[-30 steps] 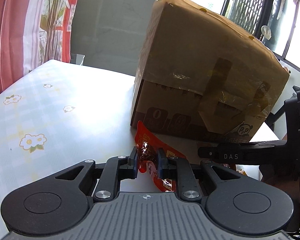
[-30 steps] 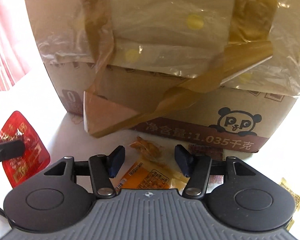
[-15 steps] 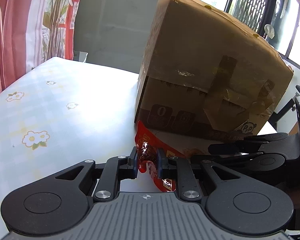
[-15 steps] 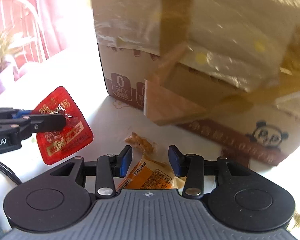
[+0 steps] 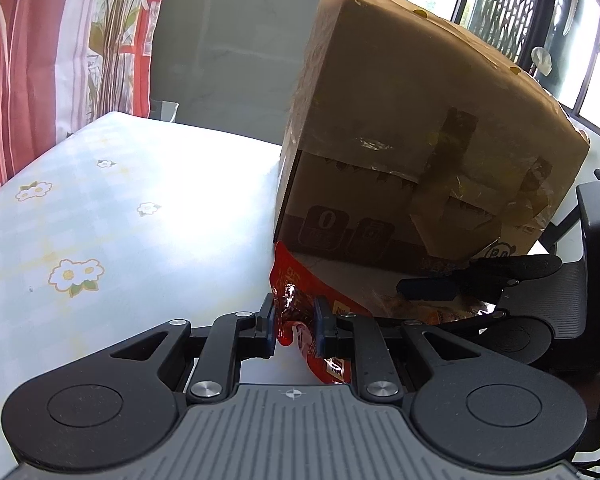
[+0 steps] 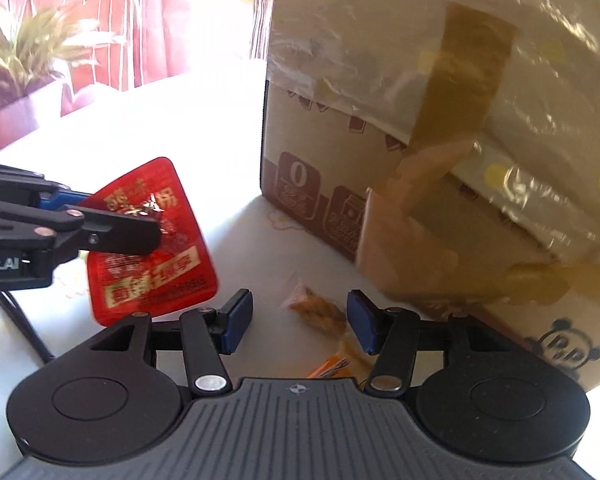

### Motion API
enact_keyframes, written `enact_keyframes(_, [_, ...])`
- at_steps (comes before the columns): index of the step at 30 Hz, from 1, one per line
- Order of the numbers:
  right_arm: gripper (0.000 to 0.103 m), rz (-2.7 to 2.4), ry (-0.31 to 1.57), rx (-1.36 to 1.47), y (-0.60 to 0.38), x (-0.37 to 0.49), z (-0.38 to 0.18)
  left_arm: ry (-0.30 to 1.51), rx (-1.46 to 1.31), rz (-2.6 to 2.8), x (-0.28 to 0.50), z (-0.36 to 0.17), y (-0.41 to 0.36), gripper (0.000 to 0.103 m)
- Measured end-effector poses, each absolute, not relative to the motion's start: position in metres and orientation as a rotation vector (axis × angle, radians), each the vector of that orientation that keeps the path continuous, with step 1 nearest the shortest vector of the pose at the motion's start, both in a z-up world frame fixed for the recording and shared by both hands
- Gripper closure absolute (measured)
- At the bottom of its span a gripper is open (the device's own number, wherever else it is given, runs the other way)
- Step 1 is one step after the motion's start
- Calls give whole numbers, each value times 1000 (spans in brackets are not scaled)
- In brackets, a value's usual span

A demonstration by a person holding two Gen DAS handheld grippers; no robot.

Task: Organize snacks
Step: 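Hold the red packet with the left tool while the right tool hovers open over the brown snack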

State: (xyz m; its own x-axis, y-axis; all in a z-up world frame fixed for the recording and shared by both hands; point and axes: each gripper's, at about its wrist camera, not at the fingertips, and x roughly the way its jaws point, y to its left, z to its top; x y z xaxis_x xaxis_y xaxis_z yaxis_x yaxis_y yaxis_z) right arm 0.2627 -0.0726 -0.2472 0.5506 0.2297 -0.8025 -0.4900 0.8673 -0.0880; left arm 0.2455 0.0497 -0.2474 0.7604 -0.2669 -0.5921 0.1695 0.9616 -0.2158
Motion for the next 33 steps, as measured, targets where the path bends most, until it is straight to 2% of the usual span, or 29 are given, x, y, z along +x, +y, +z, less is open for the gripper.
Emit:
enact_keyframes(15, [49, 377, 939, -155, -98, 257, -226, 669, -152, -234, 245, -249, 46, 84])
enact_keyframes(22, [49, 376, 931, -301, -100, 255, -216, 670, -158, -233, 245, -250, 46, 84])
enact_keyframes(33, [50, 394, 931, -396, -84, 267, -234, 671, -157, -234, 245, -250, 47, 84])
